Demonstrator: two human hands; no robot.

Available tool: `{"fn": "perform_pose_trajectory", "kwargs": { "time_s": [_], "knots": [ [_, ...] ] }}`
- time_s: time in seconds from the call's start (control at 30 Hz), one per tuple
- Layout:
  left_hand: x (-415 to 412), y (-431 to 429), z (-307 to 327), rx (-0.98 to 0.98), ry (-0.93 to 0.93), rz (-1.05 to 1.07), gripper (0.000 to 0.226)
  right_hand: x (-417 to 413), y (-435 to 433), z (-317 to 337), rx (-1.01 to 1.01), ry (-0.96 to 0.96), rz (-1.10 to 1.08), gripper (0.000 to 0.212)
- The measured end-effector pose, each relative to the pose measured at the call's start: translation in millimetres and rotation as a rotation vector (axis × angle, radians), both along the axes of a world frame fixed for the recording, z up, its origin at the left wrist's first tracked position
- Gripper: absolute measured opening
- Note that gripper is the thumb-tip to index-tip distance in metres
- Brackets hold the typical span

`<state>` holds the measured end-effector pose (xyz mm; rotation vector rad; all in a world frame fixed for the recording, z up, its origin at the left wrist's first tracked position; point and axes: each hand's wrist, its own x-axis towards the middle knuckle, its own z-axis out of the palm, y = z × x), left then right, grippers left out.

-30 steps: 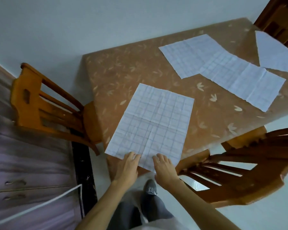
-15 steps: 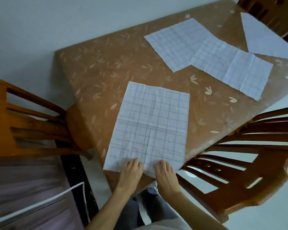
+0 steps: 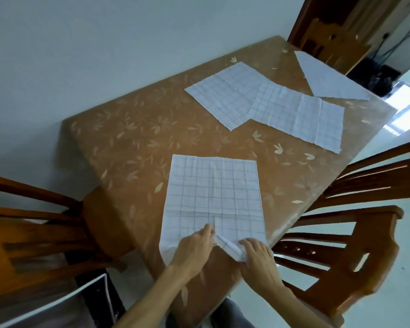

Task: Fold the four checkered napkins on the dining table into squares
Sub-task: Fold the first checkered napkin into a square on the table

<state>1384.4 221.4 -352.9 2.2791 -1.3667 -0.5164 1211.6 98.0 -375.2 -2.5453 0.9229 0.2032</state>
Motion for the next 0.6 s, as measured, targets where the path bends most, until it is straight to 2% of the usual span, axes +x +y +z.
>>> {"fn": "perform_pose_trajectory", "kwargs": {
  "time_s": [0.1,0.17,0.27,0.37,0.47,0.53,0.6],
  "knots": [
    [15.8,-4.4,12.7,-0.011,0.058,-0.107,0.025,12.3,-11.7,17.3,-0.029,-0.005,-0.092,0.029],
    [31.1,-1.1,15.5,0.015,0.017,-0.187,0.033,16.0,-20.2,28.7,-0.032,-0.063,-0.178,0.022],
    [59.1,7.7,11.8,0.049,-0.036,-0.227,0.027,13.8,-31.5,40.7,-0.078,-0.177,-0.266,0.012],
    [91.2,11.8,18.5,0.088,0.112,-0.143,0.006,13.7,-45.2,48.8,-0.080,-0.207,-0.253,0.022],
    [123.3,6.8,28.5,0.085,0.245,-0.025,0.021,18.4,-64.4,57.9,-0.116,-0.215,-0.219,0.027],
    [143.3,-2.4,32.3,0.058,0.279,0.050,0.010,23.8,-81.0,64.1,-0.134,-0.236,-0.239,0.026],
    [158.0,-14.7,36.2,0.013,0.301,0.137,0.019,31.4,-102.2,67.7,-0.134,-0.252,-0.252,0.024]
  ]
}}
